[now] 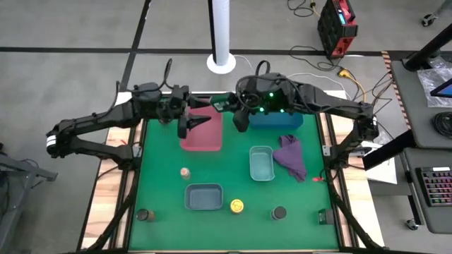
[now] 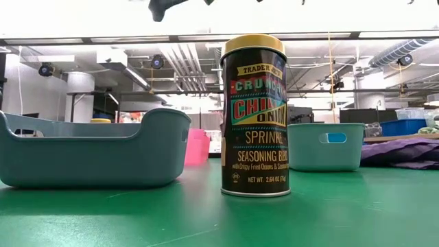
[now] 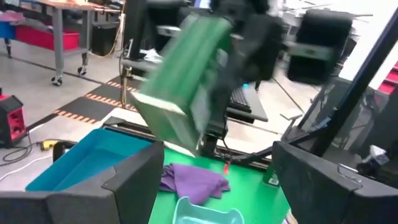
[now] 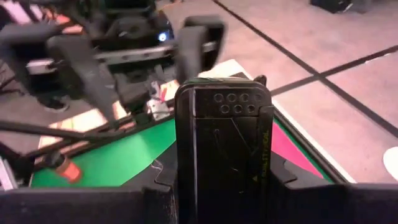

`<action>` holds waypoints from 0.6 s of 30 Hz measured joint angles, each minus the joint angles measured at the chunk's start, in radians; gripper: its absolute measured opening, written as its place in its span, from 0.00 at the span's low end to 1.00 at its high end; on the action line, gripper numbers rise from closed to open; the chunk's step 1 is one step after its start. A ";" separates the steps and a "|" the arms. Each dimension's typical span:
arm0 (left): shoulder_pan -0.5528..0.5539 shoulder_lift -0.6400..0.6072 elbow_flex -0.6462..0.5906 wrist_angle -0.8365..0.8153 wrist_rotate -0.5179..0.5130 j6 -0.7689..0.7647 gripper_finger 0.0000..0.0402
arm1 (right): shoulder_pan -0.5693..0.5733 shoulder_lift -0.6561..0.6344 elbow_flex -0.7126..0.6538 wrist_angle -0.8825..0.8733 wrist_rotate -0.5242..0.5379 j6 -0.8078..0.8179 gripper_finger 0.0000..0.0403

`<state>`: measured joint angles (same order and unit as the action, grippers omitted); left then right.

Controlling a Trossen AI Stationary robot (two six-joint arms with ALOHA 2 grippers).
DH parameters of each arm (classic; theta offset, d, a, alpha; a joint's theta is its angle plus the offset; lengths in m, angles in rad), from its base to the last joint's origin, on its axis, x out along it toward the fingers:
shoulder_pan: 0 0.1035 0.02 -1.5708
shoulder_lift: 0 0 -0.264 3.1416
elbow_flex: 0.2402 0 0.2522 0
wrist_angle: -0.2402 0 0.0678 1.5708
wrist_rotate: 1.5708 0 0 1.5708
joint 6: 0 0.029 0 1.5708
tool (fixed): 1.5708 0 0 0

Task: Sort spices by type
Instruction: Put the left black seasoning can into the large blue bin

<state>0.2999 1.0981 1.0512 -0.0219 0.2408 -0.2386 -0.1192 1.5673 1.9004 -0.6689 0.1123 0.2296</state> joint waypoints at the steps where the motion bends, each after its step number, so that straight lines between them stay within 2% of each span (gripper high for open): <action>1: 0.003 0.009 0.000 0.007 -0.016 -0.005 0.70 | 0.007 0.000 0.000 0.001 0.000 -0.002 0.27; 9: 0.008 0.067 0.005 0.155 -0.008 -0.039 0.70 | 0.026 0.000 0.000 0.071 -0.011 -0.021 0.27; 13: 0.008 0.098 0.049 0.174 0.067 -0.038 0.69 | 0.025 0.000 0.000 0.086 -0.014 -0.032 0.27; 16: 0.008 0.127 0.086 0.175 0.121 -0.036 0.63 | 0.026 0.000 0.000 0.090 -0.021 -0.033 0.27; 18: 0.009 0.148 0.109 0.169 0.156 -0.034 0.54 | 0.026 0.000 0.000 0.098 -0.023 -0.033 0.27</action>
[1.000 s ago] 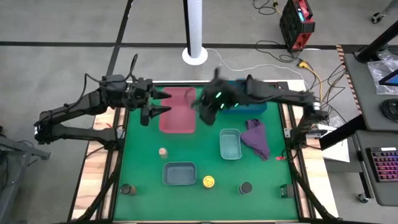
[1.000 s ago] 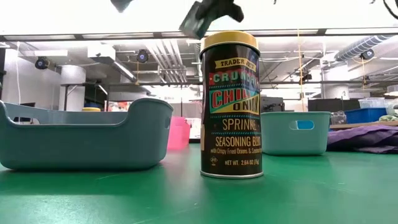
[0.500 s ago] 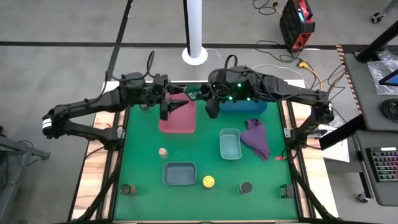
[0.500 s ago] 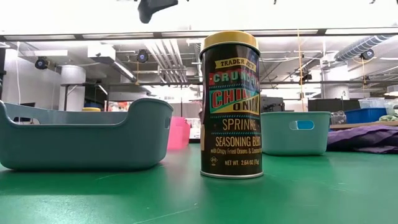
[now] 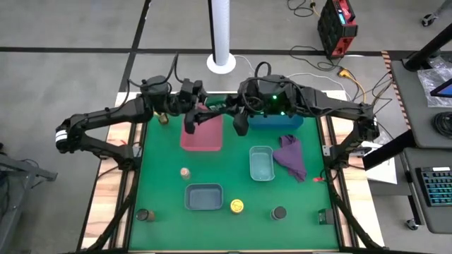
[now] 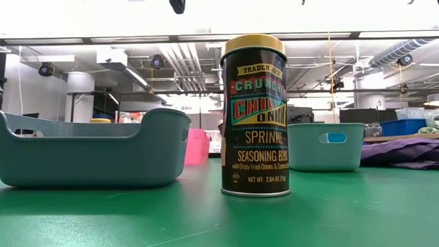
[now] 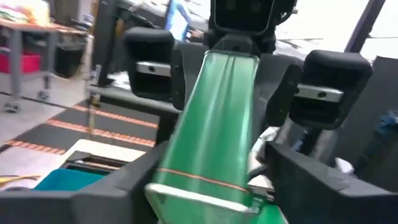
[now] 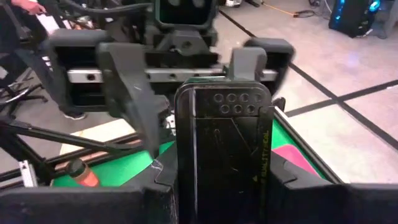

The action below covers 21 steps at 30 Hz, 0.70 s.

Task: Sort spices by type
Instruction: Put the left black seasoning can into the large blue bin

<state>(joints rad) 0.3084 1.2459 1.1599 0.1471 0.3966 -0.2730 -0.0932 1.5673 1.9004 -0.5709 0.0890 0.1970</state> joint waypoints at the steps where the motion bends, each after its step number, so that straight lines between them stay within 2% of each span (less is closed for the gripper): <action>1: 0.002 0.008 0.009 0.000 0.016 0.002 0.48 | 0.001 0.000 0.000 0.007 -0.004 0.000 0.27; 4: 0.012 0.021 0.025 0.006 0.096 0.015 0.28 | 0.001 -0.002 0.001 0.019 -0.035 0.004 0.27; 5: 0.017 0.022 0.027 0.010 0.112 0.016 0.26 | 0.002 -0.003 0.002 0.026 -0.038 0.009 0.27; 9: 0.047 0.014 0.022 0.007 0.156 -0.008 0.26 | 0.000 -0.001 0.002 0.032 -0.041 0.016 0.29; 12: 0.083 -0.002 0.021 0.008 0.194 -0.094 0.26 | 0.000 -0.001 0.003 0.044 -0.017 -0.009 0.40; 16: 0.150 -0.007 0.045 0.000 0.333 -0.257 0.26 | -0.003 0.002 0.023 0.053 -0.012 -0.043 0.54; 21: 0.195 -0.017 0.073 0.022 0.483 -0.412 0.26 | 0.000 -0.006 0.072 0.003 -0.038 -0.110 0.60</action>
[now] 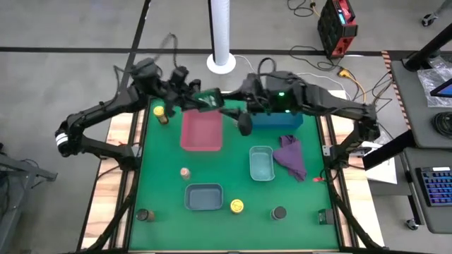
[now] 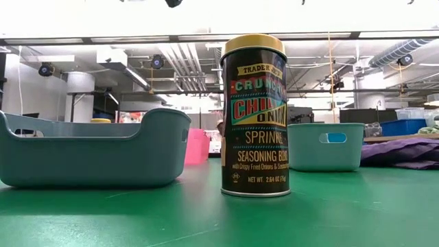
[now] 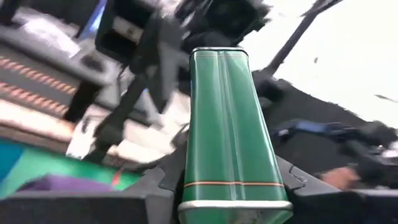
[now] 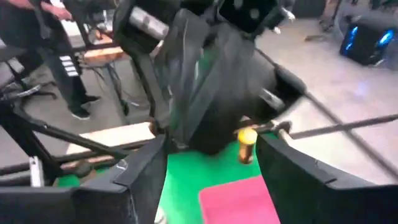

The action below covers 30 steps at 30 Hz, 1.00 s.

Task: Sort spices by type
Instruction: Put the left black seasoning can into the large blue bin

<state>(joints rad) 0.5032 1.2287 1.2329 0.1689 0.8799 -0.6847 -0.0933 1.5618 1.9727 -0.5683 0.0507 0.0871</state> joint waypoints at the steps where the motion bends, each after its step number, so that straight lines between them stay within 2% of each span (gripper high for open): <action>1: 0.006 -0.004 0.006 0.008 0.018 -0.015 0.26 | 0.000 -0.001 0.016 0.002 0.002 -0.002 0.60; 5: 0.009 0.000 0.007 -0.012 0.046 -0.034 0.26 | -0.007 0.002 0.070 -0.090 0.009 -0.005 0.60; 7: 0.010 0.003 0.013 -0.012 0.098 -0.075 0.26 | -0.004 0.003 0.097 -0.143 0.009 -0.059 0.59; 10: 0.010 -0.004 0.039 0.015 0.193 -0.160 0.26 | 0.018 -0.001 0.143 -0.165 0.005 -0.197 0.58; 13: 0.009 0.000 0.045 0.004 0.212 -0.255 0.26 | 0.051 -0.004 0.176 -0.148 0.009 -0.422 0.57; 19: 0.010 -0.002 0.035 0.006 0.208 -0.384 0.26 | 0.146 0.016 0.182 -0.143 0.203 -0.975 0.60; 24: 0.009 0.007 0.002 -0.003 0.205 -0.433 0.26 | 0.194 0.067 0.182 -0.123 0.390 -1.256 0.65; 30: 0.009 0.014 -0.016 -0.005 0.205 -0.485 0.26 | 0.216 0.132 0.182 -0.124 0.470 -1.534 0.70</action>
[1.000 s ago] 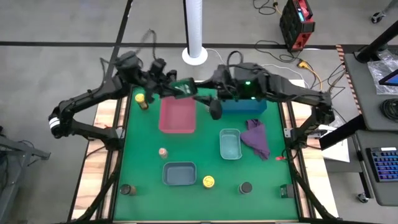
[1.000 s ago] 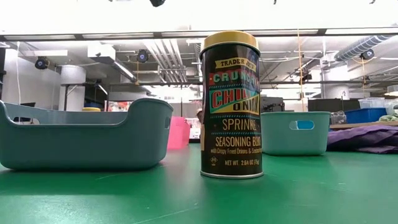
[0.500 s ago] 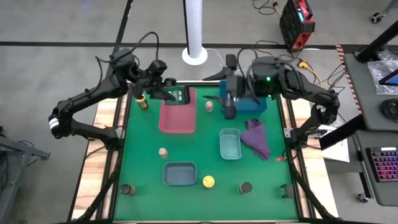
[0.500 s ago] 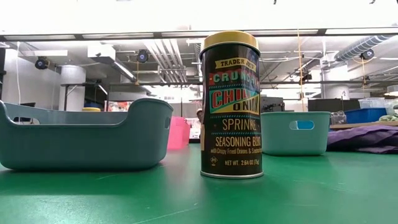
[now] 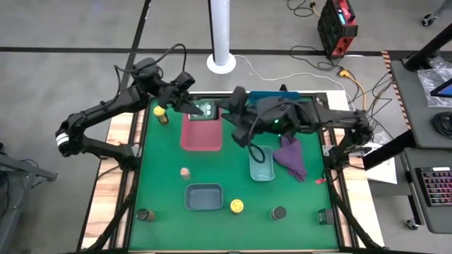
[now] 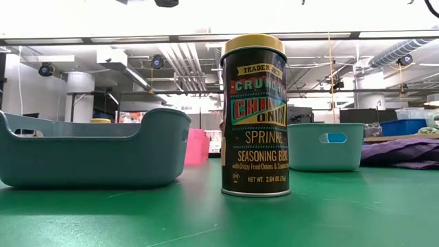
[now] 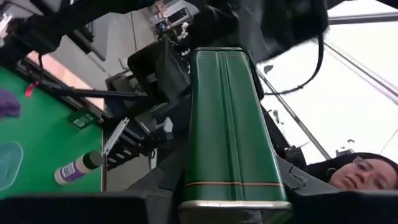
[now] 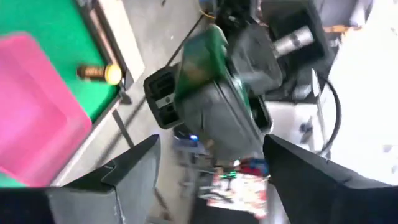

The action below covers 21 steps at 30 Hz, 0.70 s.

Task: Sort spices by type
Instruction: Put the left black seasoning can into the large blue bin

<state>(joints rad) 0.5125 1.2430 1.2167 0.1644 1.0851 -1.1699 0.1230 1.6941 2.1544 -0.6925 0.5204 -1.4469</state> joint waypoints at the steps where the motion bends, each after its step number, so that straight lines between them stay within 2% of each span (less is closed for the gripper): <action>1: 0.000 0.000 0.000 -0.001 0.002 -0.002 0.26 | 0.000 0.007 0.000 0.004 0.006 -0.024 0.70; 7: 0.000 0.000 0.000 -0.004 0.043 -0.038 0.26 | -0.001 0.025 0.000 0.044 -0.001 -0.120 0.70; 12: 0.000 0.002 0.000 -0.004 0.083 -0.061 0.26 | -0.001 0.028 0.000 0.047 -0.014 -0.200 0.66; 16: -0.001 0.008 0.000 -0.002 0.085 -0.074 0.26 | -0.001 0.028 -0.001 0.049 -0.081 -0.260 0.61; 21: -0.004 0.015 0.000 -0.003 0.086 -0.079 0.27 | -0.006 0.040 -0.001 0.093 -0.084 -0.300 0.57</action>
<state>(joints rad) 0.5087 1.2575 1.2167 0.1616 1.1707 -1.2485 0.1167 1.7338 2.1529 -0.5994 0.4366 -1.7466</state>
